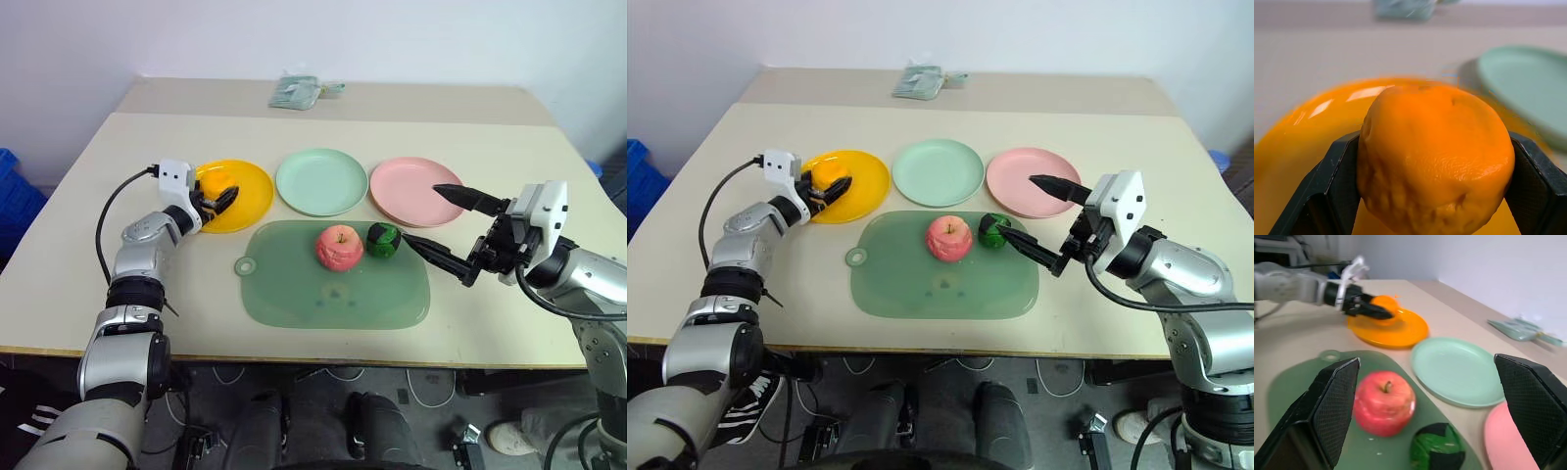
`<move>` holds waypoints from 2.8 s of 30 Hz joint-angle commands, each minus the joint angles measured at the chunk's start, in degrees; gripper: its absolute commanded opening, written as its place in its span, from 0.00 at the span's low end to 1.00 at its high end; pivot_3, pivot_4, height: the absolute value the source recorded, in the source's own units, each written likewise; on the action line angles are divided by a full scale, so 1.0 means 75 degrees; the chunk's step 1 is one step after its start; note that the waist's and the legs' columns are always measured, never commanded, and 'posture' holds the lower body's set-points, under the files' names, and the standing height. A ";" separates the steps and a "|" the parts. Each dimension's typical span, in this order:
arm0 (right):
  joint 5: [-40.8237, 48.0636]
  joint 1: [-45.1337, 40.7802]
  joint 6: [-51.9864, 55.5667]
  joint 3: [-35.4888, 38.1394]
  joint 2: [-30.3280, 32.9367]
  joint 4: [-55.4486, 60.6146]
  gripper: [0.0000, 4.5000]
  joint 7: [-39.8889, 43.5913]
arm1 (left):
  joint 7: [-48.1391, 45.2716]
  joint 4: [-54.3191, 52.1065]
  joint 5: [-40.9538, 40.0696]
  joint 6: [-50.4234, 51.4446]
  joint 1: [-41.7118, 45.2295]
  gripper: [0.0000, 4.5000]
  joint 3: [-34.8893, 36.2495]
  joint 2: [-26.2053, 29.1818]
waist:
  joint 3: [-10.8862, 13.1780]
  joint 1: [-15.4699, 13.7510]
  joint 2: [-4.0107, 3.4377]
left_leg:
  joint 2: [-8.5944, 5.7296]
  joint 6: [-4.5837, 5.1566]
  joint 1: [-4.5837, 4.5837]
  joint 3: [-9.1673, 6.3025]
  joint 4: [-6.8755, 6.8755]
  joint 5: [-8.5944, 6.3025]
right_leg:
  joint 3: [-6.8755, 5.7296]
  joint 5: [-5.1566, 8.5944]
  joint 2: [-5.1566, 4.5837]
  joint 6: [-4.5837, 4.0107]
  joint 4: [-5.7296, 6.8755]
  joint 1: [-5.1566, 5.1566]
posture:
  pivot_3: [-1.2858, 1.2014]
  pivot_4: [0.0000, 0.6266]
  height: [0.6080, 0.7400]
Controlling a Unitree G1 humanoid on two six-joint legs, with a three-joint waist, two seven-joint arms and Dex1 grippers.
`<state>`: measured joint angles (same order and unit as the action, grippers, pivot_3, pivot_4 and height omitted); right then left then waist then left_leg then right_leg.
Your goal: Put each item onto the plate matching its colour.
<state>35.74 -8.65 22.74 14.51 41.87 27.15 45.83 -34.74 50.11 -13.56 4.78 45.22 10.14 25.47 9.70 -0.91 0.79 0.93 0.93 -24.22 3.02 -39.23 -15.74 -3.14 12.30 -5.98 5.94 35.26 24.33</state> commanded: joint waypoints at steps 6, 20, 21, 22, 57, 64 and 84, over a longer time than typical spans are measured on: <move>-0.0048 -0.0077 -0.0180 0.0157 0.0009 0.0108 1.00 0.0041 | -0.0253 -0.0389 -0.0196 -0.0420 0.0156 0.99 0.0223 -0.0031 | 0.0001 0.0019 0.0003 | 0.0000 -0.0001 -0.0003 0.0000 -0.0001 0.0000 | 0.0001 -0.0004 -0.0001 0.0007 -0.0005 0.0001 | 0.52 0.24 1.00; 0.0021 -0.0023 -0.0080 0.0182 0.0083 0.0029 1.00 0.0226 | -0.2613 -0.3584 -0.1975 0.0336 -0.0251 0.99 0.0003 -0.0283 | 0.0001 0.0012 0.0002 | 0.0001 -0.0003 -0.0002 0.0004 -0.0001 0.0001 | 0.0003 -0.0005 -0.0002 0.0005 -0.0007 -0.0002 | 0.52 0.24 1.00; 0.0092 -0.0045 0.0021 0.0163 0.0106 0.0046 1.00 0.0245 | -0.3011 -0.3959 -0.2179 0.0712 -0.0443 0.99 -0.0162 -0.0225 | 0.0001 0.0021 0.0002 | 0.0000 -0.0003 -0.0002 0.0003 -0.0001 0.0002 | 0.0004 -0.0005 -0.0003 0.0005 -0.0006 -0.0003 | 0.52 0.24 1.00; 0.0157 -0.0095 0.0124 0.0142 0.0108 0.0065 1.00 0.0228 | -0.3365 -0.4255 -0.2344 0.1131 -0.0617 0.99 -0.0316 -0.0120 | 0.0001 0.0026 0.0002 | 0.0000 -0.0003 -0.0002 0.0003 -0.0001 0.0001 | 0.0004 -0.0005 -0.0002 0.0005 -0.0006 -0.0003 | 0.52 0.24 1.00; -0.0763 -0.1916 0.1765 -0.2147 -0.0881 -0.0476 1.00 -0.1275 | -0.5443 -0.5561 -0.2459 0.2429 -0.2186 0.99 -0.0751 0.1726 | 0.0007 0.0087 -0.0003 | 0.0035 -0.0021 0.0004 -0.0008 0.0002 0.0014 | 0.0009 0.0004 0.0021 -0.0059 0.0004 0.0020 | 0.52 0.24 1.00; -0.1383 -0.2992 0.2303 -0.2908 -0.1145 -0.1114 1.00 -0.1423 | -0.5587 -0.5680 -0.2253 0.1696 -0.2639 0.99 -0.0546 0.2067 | 0.0013 0.0049 -0.0013 | 0.0040 -0.0021 -0.0012 0.0000 0.0001 0.0013 | 0.0011 0.0005 0.0013 -0.0064 -0.0008 0.0032 | 0.52 0.24 1.00; -0.2369 -0.3664 0.2675 -0.4239 -0.1403 -0.2128 1.00 -0.0455 | -0.5276 -0.6151 -0.2453 0.1725 -0.3071 0.99 -0.0301 0.2067 | 0.0013 0.0084 -0.0013 | 0.0040 -0.0021 -0.0018 0.0004 0.0006 0.0013 | 0.0007 0.0002 0.0019 -0.0059 -0.0003 0.0039 | 0.52 0.24 1.00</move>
<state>18.62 -35.85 44.11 -17.47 31.62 10.60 42.00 -74.53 5.89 -30.69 17.70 22.26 6.10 40.38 9.79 -0.28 0.69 1.22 0.77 -24.36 3.05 -39.18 -15.64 -3.08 12.31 -5.84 5.51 35.23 24.62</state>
